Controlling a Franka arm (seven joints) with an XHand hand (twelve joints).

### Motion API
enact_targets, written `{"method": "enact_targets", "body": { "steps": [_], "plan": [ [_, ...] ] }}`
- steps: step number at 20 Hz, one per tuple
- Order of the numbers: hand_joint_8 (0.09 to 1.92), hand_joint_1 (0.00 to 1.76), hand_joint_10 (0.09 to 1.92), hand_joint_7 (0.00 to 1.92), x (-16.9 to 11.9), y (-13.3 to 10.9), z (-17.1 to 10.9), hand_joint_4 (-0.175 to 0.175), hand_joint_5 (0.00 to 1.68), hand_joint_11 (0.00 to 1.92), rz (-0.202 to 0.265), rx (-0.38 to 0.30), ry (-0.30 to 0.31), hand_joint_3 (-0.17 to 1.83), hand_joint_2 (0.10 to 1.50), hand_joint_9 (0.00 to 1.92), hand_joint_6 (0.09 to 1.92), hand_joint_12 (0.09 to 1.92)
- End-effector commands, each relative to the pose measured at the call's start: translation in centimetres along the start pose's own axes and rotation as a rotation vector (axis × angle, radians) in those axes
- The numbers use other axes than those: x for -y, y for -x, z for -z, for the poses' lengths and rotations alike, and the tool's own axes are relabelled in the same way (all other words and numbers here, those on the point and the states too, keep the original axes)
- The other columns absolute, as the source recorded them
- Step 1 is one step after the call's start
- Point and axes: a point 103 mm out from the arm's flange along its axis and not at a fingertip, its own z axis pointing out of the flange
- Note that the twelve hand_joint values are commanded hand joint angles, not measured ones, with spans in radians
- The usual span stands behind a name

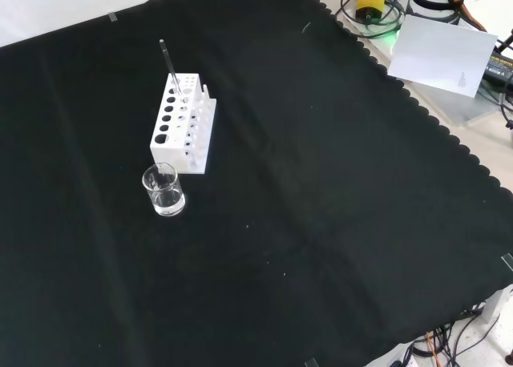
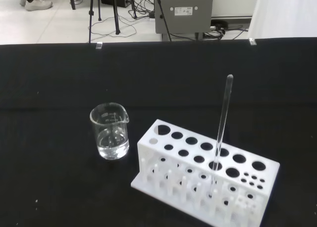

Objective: Take the glass rod from the white test tube rack.

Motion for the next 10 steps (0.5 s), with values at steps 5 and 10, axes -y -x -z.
{"method": "enact_targets", "body": {
  "steps": [5, 10],
  "plan": [
    [0.93, 0.69, 0.85, 0.55, -6.2, 3.2, -0.9, -0.175, 0.48, 0.45, 0.002, -0.021, 0.026, -0.17, 1.22, 0.73, 0.12, 1.35],
    [0.93, 0.68, 0.85, 0.58, -8.6, 4.6, -1.7, -0.175, 0.49, 0.46, -0.018, -0.027, 0.017, -0.17, 1.22, 0.76, 0.18, 1.35]
  ]
}}
